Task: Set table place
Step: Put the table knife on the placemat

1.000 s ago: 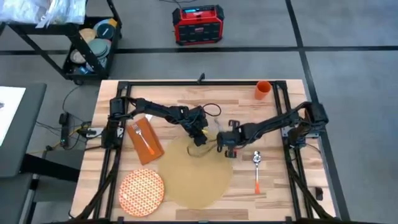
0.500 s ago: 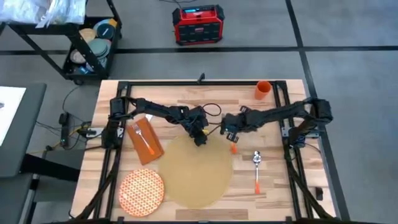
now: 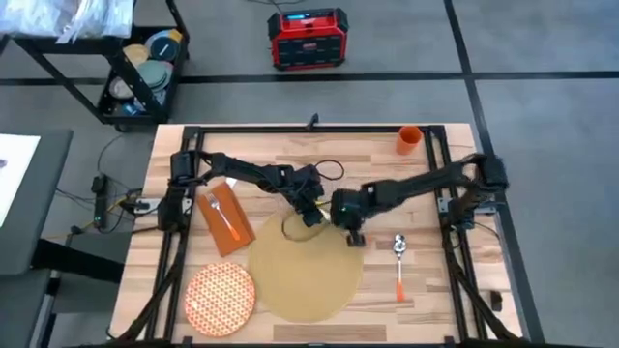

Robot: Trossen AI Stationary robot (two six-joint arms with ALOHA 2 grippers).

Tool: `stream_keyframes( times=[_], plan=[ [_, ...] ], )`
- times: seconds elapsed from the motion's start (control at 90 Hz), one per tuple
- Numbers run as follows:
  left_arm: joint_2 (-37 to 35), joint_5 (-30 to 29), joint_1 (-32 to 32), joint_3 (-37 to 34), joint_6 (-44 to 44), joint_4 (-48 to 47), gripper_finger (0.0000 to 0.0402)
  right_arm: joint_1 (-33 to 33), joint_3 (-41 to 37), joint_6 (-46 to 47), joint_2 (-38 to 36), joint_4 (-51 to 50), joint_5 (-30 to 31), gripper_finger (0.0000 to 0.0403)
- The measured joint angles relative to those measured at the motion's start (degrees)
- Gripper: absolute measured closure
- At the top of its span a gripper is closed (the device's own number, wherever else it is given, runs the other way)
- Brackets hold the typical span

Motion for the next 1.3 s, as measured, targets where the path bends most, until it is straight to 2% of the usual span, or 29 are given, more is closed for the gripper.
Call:
stream_keyframes(
  times=[0.122,0.222,0.4,0.567,0.667,0.733,0.833,1.033,1.133,1.3],
  plan=[
    [0.1,-0.5,0.1,0.0,-0.5,1.6,0.0338,1.2,-0.5,4.1,-4.3,-6.7,8.9,0.0403],
    [0.1,-0.8,0.1,-0.1,-2.7,2.8,0.0338,1.0,-0.2,6.5,-7.5,-8.7,11.7,0.0403],
    [0.0,-0.6,0.1,0.0,-6.0,3.0,0.034,2.3,-0.4,15.9,-9.6,-15.4,12.4,0.0403],
    [-0.7,4.7,0.2,3.4,-8.6,0.1,0.0384,12.2,-0.4,20.6,-11.3,-21.7,12.4,0.0403],
    [-3.6,9.1,-0.2,7.6,-9.5,-2.4,0.0397,18.4,-0.4,24.2,-11.4,-21.7,13.6,0.0403],
    [-5.6,9.6,-1.1,10.1,-6.9,-7.1,0.0398,20.9,-0.6,27.1,-10.9,-21.6,15.5,0.0403],
    [-7.4,5.2,-3.4,12.1,-1.8,-15.1,0.0401,21.1,-2.9,30.3,-11.2,-20.0,16.0,0.0403],
    [-6.9,-0.3,-9.8,10.8,7.6,-29.4,0.0401,21.1,-9.9,31.9,-12.1,-6.8,12.0,0.0403],
    [-6.9,-0.6,-12.6,9.0,7.1,-31.8,0.0401,21.0,-10.7,31.2,-12.1,-5.4,11.3,0.0403],
    [-6.7,-1.1,-17.1,8.4,3.7,-28.6,0.0401,20.4,-11.4,28.3,-12.1,-3.8,10.0,0.0403]
  ],
)
